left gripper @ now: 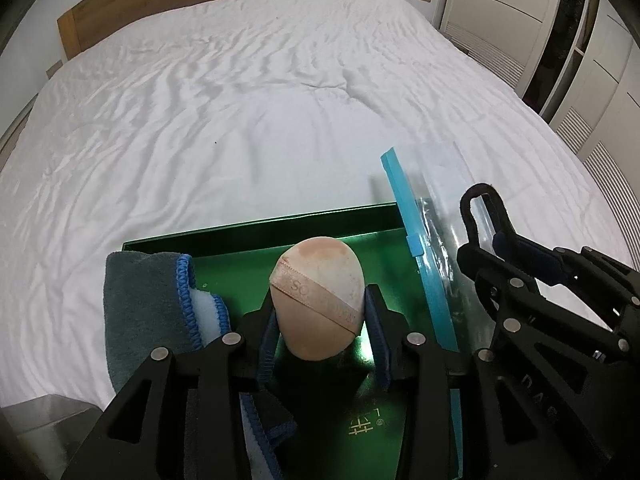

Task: Organize soft objects
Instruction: 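Lower the sponge and hair tie into the tray and open both tools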

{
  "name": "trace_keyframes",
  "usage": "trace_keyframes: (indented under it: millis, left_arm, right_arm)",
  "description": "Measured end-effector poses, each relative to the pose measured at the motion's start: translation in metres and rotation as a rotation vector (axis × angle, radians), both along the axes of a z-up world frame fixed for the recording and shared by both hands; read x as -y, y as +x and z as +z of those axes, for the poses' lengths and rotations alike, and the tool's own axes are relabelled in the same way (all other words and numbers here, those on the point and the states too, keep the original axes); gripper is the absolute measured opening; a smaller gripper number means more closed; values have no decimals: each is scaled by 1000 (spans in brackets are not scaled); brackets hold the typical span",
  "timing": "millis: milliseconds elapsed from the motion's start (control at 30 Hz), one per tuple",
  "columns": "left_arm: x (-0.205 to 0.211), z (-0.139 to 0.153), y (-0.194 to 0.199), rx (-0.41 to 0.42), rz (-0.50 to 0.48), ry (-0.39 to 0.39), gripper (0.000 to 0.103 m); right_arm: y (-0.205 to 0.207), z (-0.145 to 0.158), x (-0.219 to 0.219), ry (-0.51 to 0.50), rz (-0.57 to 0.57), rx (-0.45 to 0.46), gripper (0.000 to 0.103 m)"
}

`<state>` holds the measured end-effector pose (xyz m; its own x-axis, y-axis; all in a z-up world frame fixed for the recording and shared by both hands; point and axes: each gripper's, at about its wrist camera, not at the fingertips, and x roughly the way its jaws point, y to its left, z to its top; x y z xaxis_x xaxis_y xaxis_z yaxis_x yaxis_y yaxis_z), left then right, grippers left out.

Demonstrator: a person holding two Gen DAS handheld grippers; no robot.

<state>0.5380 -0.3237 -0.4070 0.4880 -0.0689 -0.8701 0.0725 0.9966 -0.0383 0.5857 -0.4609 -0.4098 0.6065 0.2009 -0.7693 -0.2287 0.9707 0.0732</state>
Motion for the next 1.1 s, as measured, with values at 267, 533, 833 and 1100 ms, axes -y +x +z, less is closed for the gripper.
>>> trace_keyframes:
  millis: [267,533,833,1100]
  left_arm:
    - [-4,6,-7,31,5,26,41]
    - [-7,5,-7,39,12,31,41]
    - [-10,8,-8,60,19,49,41]
    - [-11,11,-12,75,24,59,41]
  right_arm:
    - [-5,3,-1,1,5,8,32]
    - [-1,-2,-3,-4,7,-7,37]
    - [2,-1,-4,-9,0,-6,52]
    - [-2,-2,-1,-11,-1,7,54]
